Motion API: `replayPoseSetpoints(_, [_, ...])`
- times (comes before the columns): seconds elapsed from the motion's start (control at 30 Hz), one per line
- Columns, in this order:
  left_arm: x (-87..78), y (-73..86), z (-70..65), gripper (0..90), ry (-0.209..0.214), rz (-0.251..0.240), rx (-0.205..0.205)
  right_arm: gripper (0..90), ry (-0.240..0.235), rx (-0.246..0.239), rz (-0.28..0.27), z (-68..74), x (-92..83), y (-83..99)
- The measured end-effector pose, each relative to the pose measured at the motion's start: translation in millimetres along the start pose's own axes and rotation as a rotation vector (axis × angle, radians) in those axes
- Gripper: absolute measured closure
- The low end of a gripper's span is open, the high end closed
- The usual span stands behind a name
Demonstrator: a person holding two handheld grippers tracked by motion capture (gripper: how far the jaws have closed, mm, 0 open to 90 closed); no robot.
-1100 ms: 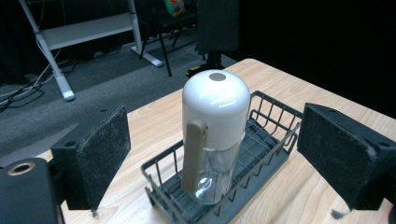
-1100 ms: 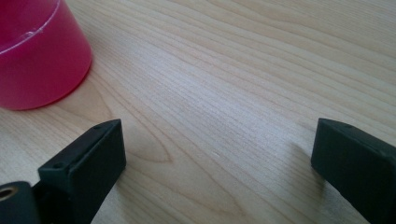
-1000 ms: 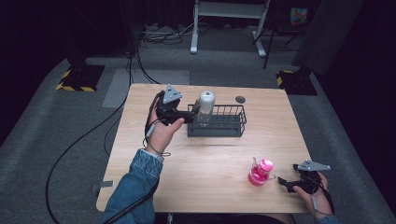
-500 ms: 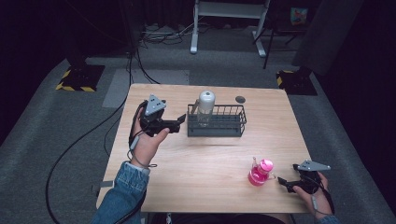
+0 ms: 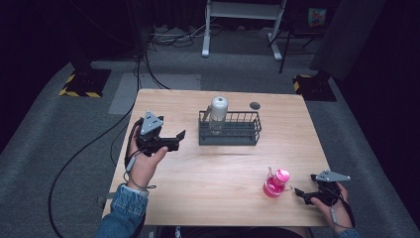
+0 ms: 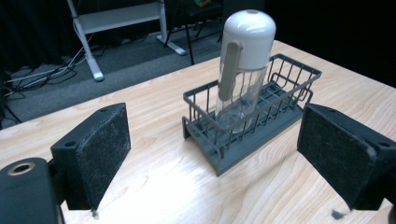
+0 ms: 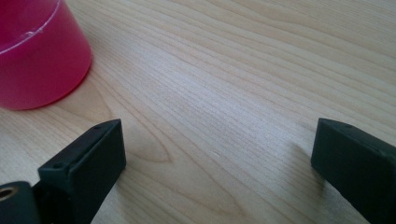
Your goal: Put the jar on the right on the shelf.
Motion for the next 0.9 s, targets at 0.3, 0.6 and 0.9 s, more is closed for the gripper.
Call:
replayPoseSetpoints(0.3, [-9.5,27.6,4.1,9.2,-0.018,0.023,-0.02,2.9,0.0,0.0,0.0,0.0,0.0,0.0])
replayPoseSetpoints(0.6, [-13.1,61.7,7.0,8.6,-0.039,0.057,-0.046,2.9,0.0,0.0,0.0,0.0,0.0,0.0])
replayPoseSetpoints(0.9, [-16.4,92.1,8.2,7.9,-0.063,0.092,-0.065,2.9,-0.001,0.0,0.002,0.0,0.0,0.0])
Point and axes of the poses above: each handheld gripper's, and its own axes: x roughly forward along the jaws, y roughly out of its underside, z roughly to its left, the point moved 8 cm from there along x, roughly forward along the jaws, and after that the axes turned 7 degrees about x, right-handed, at the moved point
